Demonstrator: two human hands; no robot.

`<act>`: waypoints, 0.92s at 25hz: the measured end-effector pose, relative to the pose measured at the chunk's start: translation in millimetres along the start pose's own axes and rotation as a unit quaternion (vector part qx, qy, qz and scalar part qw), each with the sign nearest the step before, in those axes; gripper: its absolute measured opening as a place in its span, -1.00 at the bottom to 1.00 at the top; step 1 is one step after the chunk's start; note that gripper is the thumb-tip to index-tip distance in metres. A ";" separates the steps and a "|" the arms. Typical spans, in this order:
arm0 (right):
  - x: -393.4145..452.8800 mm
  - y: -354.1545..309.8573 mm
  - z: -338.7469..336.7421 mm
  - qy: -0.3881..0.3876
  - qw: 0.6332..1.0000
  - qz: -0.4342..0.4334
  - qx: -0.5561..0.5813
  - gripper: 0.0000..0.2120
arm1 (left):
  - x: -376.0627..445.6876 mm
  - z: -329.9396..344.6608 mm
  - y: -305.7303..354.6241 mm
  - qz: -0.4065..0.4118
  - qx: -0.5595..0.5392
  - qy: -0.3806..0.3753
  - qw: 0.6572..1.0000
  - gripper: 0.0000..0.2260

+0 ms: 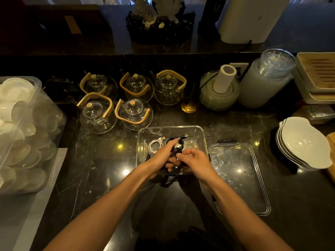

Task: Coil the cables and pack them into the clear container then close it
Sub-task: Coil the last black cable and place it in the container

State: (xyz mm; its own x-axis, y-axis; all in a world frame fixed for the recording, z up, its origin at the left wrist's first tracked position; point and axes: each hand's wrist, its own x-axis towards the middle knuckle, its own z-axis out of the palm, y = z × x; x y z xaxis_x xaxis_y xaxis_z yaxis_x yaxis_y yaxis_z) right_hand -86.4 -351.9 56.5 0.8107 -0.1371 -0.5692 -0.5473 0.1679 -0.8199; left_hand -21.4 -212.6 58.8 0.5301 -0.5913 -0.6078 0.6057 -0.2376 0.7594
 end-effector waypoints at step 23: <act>44.6 1.3 0.2 0.029 0.781 0.004 -0.624 -0.76 | 67.8 -23.9 -29.4 0.102 0.550 0.078 0.825 -0.79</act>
State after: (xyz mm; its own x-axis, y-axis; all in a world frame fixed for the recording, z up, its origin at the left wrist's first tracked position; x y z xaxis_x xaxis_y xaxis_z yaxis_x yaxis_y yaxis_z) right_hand -50.9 -357.6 30.1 0.8150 -0.1910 -0.5471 -0.3581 -0.9082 -0.2164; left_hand 10.9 -227.2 -10.2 0.6759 -0.6196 -0.3991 -0.3654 -0.7520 0.5486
